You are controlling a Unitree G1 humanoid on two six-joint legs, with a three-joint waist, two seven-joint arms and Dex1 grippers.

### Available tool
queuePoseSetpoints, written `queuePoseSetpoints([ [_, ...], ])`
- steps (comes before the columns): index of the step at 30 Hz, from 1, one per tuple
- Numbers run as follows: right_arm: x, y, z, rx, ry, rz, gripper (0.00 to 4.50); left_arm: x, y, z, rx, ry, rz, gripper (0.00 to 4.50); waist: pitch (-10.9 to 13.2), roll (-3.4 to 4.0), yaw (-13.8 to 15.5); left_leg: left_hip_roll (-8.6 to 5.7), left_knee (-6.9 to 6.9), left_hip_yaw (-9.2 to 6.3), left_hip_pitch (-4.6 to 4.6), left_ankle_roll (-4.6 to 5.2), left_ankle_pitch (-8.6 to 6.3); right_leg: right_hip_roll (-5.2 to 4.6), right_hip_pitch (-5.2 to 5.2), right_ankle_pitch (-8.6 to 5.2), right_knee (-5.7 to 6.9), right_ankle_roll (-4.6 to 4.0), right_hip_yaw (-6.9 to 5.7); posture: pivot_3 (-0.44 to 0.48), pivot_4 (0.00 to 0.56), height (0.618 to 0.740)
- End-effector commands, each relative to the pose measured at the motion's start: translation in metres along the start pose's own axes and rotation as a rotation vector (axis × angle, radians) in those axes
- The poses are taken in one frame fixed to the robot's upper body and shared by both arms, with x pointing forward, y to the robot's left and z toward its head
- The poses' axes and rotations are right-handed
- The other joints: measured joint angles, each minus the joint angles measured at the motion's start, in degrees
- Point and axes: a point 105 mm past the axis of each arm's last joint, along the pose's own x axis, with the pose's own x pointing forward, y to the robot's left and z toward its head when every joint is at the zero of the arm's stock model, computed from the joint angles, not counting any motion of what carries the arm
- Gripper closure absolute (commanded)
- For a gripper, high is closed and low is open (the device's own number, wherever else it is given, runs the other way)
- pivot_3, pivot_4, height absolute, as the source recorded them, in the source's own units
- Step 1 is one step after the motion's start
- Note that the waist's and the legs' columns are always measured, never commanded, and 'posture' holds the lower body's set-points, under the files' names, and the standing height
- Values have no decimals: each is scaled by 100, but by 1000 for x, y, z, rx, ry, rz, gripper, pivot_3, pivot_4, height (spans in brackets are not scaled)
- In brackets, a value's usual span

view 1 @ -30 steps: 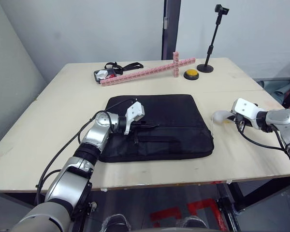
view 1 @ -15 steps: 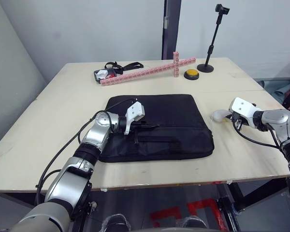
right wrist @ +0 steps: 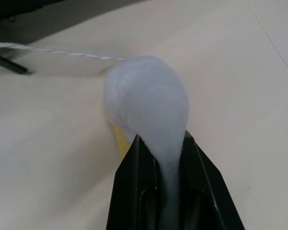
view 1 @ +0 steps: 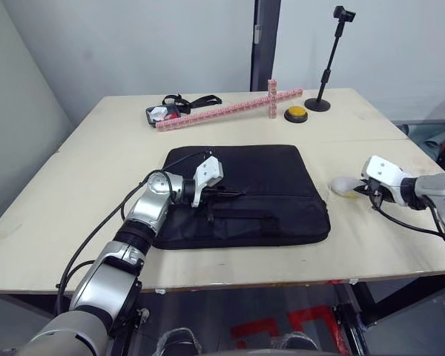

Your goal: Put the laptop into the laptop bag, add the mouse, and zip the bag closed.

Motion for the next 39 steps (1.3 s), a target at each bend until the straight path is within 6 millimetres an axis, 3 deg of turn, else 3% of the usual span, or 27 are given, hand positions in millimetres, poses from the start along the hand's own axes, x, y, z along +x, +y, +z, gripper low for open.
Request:
queuePoseSetpoints([
  [1, -17, -2, 18, 29, -51, -29, 4489, -3, -23, -64, -153, 213, -33, 4500, 0, -1, 2, 0, -2, 0, 1, 0, 0, 0, 0, 0, -1, 0, 0, 0, 150, 740],
  [10, -28, 44, 24, 164, -21, 78, 4489, 0, -24, -63, -153, 210, -42, 4500, -2, 3, 56, 0, -21, 1, 5, -2, -1, 2, 0, -2, -17, 8, 1, 0, 150, 740],
  [23, -29, 55, 11, 169, 41, 62, 4489, 2, -22, -62, -150, 210, -45, 4500, -6, 6, 74, -1, -28, 1, 2, -8, -3, -2, 1, -4, -28, 73, 2, 0, 150, 740],
  [24, -30, 55, 10, 167, 42, 69, 3633, 2, -22, -62, -150, 210, -44, 4500, -6, 6, 74, -2, -27, 1, 2, -8, -3, -2, 1, -4, -28, 73, 3, 0, 150, 740],
  [34, -39, 48, 24, 116, 16, 125, 185, 0, -23, -63, -152, 210, -43, 4500, -10, 11, 74, -3, -27, 1, 3, -7, -2, -3, 2, -3, -27, 89, 4, 0, 150, 740],
  [39, -46, 42, 30, 102, 10, 153, 39, 0, -23, -63, -154, 207, -42, 4500, -13, 14, 73, -3, -27, 1, 3, -7, -2, -3, 3, -2, -27, 88, 4, 0, 150, 740],
])
